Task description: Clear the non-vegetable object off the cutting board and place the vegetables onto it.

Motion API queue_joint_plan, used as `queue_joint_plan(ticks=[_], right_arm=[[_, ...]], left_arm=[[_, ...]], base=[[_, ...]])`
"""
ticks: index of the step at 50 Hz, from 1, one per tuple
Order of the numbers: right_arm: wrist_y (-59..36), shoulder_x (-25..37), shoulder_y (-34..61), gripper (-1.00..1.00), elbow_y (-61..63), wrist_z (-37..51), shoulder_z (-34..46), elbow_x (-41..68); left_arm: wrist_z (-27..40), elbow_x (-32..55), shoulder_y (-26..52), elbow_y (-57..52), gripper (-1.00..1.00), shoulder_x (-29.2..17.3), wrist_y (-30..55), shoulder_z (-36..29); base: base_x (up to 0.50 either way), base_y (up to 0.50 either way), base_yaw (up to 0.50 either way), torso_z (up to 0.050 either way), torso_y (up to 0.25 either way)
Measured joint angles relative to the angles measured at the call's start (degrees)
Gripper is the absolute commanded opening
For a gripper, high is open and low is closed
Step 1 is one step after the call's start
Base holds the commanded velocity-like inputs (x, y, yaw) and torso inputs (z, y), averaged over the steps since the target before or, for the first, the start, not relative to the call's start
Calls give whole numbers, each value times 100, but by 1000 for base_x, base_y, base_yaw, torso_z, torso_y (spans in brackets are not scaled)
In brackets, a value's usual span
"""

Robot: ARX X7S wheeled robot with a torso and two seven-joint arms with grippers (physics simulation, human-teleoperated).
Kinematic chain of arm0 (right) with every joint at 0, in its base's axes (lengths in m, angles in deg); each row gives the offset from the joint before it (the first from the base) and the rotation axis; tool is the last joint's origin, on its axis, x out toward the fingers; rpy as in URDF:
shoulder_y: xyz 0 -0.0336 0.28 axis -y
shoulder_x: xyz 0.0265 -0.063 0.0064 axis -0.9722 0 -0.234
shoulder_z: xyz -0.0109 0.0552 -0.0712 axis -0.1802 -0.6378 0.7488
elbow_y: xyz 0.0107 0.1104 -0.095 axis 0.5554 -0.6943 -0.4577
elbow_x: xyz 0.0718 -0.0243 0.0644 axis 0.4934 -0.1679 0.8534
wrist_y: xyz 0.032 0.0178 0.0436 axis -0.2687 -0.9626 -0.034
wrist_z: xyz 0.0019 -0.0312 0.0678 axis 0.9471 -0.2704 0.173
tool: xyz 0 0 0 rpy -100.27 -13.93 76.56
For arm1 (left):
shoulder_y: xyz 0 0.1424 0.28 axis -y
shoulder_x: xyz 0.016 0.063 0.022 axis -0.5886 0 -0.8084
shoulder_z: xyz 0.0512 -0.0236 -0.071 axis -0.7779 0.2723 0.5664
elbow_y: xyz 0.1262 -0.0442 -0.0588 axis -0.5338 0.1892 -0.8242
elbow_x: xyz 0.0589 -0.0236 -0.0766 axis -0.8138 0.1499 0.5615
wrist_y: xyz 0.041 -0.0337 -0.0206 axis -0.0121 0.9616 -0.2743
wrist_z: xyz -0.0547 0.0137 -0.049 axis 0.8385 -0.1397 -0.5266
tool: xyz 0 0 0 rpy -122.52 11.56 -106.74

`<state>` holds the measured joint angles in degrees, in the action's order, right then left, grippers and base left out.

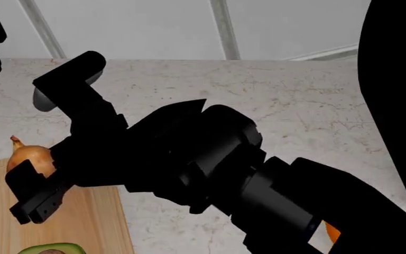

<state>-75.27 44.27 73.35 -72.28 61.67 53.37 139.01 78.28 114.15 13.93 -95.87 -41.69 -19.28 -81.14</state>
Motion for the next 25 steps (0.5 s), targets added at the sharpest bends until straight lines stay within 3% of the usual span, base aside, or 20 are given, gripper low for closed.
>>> queue_joint_plan(ticks=[8, 9, 25], right_arm=[[16, -142, -25, -100, -179, -128, 59, -49], [17, -154, -27, 100, -196, -137, 65, -53], [36, -177, 1, 100, -111, -165, 89, -161]], left_arm=[[10, 18, 40, 16, 100, -15, 7, -5], [10, 19, 44, 19, 100, -17, 5, -7], [21, 49, 14, 13, 100, -54, -23, -5]], base=[[0, 0, 0, 0, 0], [0, 0, 0, 0, 0], [0, 0, 0, 0, 0]])
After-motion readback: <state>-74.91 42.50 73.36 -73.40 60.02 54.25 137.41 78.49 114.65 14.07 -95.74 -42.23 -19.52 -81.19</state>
